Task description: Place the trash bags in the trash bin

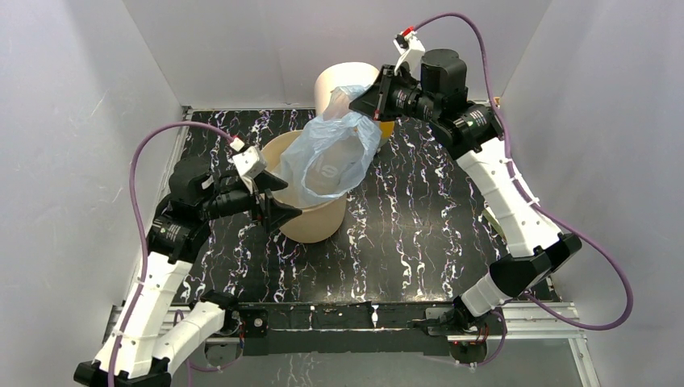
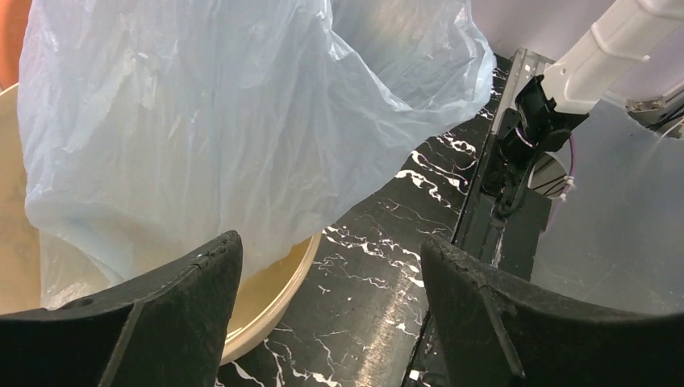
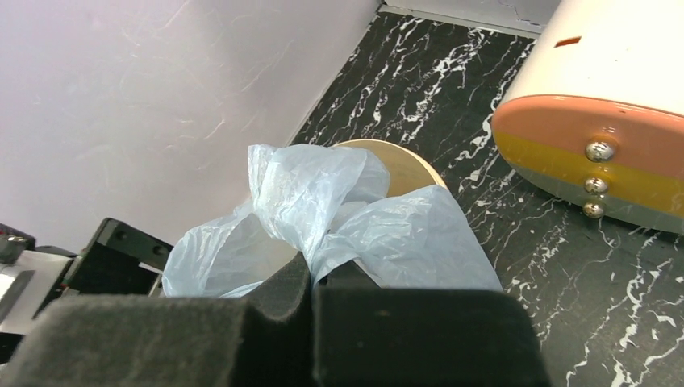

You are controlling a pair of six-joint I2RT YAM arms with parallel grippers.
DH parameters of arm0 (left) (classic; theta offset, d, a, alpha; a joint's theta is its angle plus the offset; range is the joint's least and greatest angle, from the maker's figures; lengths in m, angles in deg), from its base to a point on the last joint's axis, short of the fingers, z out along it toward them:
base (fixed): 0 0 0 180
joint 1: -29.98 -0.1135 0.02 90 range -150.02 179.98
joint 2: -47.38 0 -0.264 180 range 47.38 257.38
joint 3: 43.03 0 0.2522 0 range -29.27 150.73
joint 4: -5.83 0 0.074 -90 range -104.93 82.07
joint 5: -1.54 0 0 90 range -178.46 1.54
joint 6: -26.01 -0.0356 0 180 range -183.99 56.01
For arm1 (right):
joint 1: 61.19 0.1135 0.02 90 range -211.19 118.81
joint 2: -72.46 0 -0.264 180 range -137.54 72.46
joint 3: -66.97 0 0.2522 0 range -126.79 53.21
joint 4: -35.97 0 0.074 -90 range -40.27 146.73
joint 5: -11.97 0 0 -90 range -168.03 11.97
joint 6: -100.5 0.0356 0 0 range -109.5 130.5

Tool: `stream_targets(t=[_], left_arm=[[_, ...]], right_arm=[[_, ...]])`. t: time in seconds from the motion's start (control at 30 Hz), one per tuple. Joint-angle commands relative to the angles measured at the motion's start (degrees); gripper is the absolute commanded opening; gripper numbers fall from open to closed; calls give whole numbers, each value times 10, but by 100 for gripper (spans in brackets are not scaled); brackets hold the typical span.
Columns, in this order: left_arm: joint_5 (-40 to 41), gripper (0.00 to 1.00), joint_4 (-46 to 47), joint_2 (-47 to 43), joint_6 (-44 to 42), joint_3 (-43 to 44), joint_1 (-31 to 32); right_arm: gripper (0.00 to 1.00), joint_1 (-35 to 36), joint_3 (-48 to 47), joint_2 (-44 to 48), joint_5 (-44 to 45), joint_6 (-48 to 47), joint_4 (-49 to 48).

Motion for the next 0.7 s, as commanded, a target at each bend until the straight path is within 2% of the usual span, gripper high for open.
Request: stream_targets(t=[0.0, 0.13, 0.27, 0.37, 0.5, 0.67], left_arm=[[-1, 79, 57, 0, 2, -12, 10], [38, 80, 111, 20, 25, -19, 55], [108, 78, 128, 58, 15, -7, 154], [218, 63, 122, 68, 4, 1, 206], [361, 29, 127, 60, 17, 12, 207], [508, 17, 112, 64, 41, 22, 207]], right_arm=[[0, -2, 0, 4, -30, 19, -55], [0, -1, -5, -8, -43, 26, -57], [0, -1, -7, -12, -48, 28, -58], [0, -2, -11, -12, -46, 24, -53], [0, -1, -7, -7, -46, 22, -54], [0, -2, -8, -15, -97, 25, -64]])
